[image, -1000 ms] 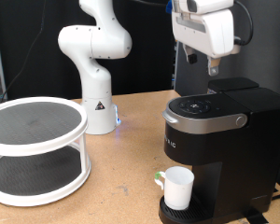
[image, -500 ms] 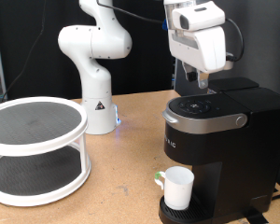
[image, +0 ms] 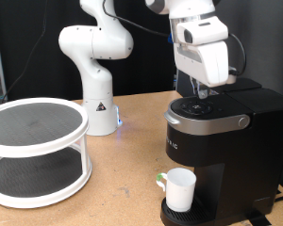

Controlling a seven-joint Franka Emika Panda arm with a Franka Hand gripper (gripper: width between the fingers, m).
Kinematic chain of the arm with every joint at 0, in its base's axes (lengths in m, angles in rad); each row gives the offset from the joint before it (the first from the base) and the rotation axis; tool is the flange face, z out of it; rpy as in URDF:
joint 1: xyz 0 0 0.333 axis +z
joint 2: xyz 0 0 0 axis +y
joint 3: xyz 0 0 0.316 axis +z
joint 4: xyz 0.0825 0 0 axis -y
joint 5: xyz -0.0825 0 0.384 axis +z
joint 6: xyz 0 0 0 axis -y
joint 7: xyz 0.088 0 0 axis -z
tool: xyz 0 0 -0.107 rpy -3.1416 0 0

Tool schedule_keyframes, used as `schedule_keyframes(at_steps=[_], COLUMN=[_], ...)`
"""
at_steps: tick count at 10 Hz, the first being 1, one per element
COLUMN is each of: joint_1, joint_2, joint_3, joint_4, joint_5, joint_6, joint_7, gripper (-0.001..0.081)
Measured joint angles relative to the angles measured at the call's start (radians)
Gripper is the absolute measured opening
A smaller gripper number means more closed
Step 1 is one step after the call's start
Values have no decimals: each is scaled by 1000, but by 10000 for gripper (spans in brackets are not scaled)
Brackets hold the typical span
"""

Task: Make a cup of coffee with the keurig machine

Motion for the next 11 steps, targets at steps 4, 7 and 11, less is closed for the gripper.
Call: schedule_keyframes(at_steps=[4, 7, 11], joint_1=[0, 0, 0], joint_2=[36, 35, 18], joint_3=[23, 24, 4], joint_4=[-18, -23, -43], joint_5=[-32, -24, 14], joint_6=[52, 70, 73], joint_7=[32, 30, -30], gripper=[5, 7, 7])
